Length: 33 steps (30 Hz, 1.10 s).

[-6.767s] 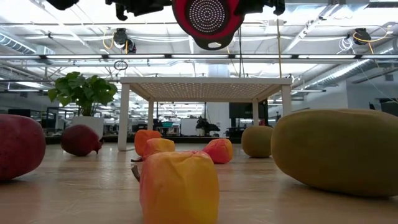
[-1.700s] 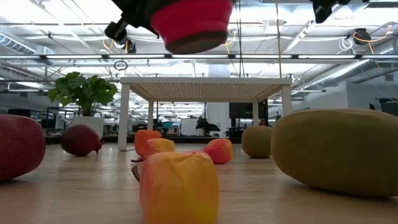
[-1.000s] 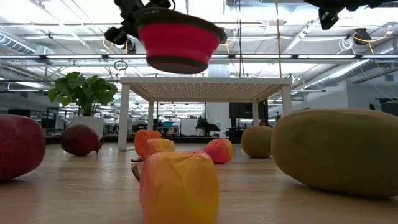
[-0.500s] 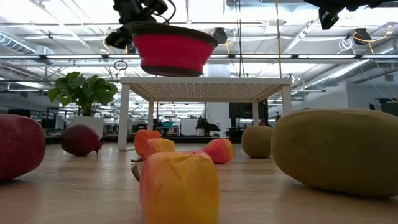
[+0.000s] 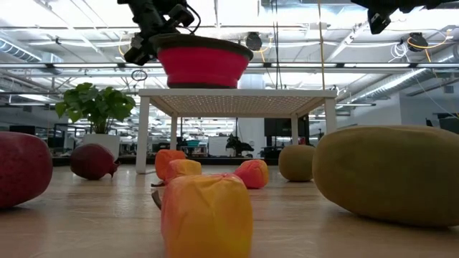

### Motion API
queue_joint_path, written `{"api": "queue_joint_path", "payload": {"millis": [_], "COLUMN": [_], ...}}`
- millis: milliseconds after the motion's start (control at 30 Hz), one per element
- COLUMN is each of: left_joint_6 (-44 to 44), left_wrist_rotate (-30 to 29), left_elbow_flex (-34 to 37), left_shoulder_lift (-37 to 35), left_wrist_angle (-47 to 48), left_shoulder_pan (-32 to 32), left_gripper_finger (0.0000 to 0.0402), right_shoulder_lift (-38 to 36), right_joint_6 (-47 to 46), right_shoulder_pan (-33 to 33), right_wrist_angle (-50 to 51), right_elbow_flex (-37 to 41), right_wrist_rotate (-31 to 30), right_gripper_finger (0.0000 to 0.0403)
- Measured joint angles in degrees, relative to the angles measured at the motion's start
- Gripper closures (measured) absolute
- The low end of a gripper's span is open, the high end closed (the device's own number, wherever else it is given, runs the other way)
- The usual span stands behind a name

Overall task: Pick & Place Fruit
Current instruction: Put the orange strainer bowl on the shelf

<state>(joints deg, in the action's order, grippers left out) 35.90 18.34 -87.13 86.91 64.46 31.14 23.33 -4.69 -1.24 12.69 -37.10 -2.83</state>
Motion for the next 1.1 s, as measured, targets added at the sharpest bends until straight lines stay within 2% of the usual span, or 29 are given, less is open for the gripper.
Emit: {"api": "queue_joint_path", "payload": {"millis": [367, 800, 967, 1100], "left_joint_6": [-0.9, -0.9, -0.7, -0.8], "left_wrist_rotate": [1.5, 1.6, 0.6, -0.4], "left_elbow_flex": [0.0, 0.0, 0.0, 0.0], "left_shoulder_lift": [0.1, 0.1, 0.1, 0.1], "left_wrist_angle": [0.0, 0.0, -0.7, -0.7], "left_shoulder_pan": [-0.1, -1.1, -2.0, -2.0], "left_gripper_finger": [0.0398, 0.0389, 0.0397, 0.0374], "right_shoulder_lift": [0.0, 0.0, 0.0, 0.0], "right_joint_6": [0.0, 0.0, 0.0, 0.0], "right_shoulder_pan": [0.0, 0.0, 0.0, 0.0], "right_wrist_angle": [0.0, 0.0, -0.1, -0.2], "right_elbow_flex": [0.0, 0.0, 0.0, 0.0], "right_wrist_rotate": [0.0, -0.3, -0.3, -0.3], "right_gripper_finger": [0.0403, 0.0403, 0.0403, 0.0403]}}
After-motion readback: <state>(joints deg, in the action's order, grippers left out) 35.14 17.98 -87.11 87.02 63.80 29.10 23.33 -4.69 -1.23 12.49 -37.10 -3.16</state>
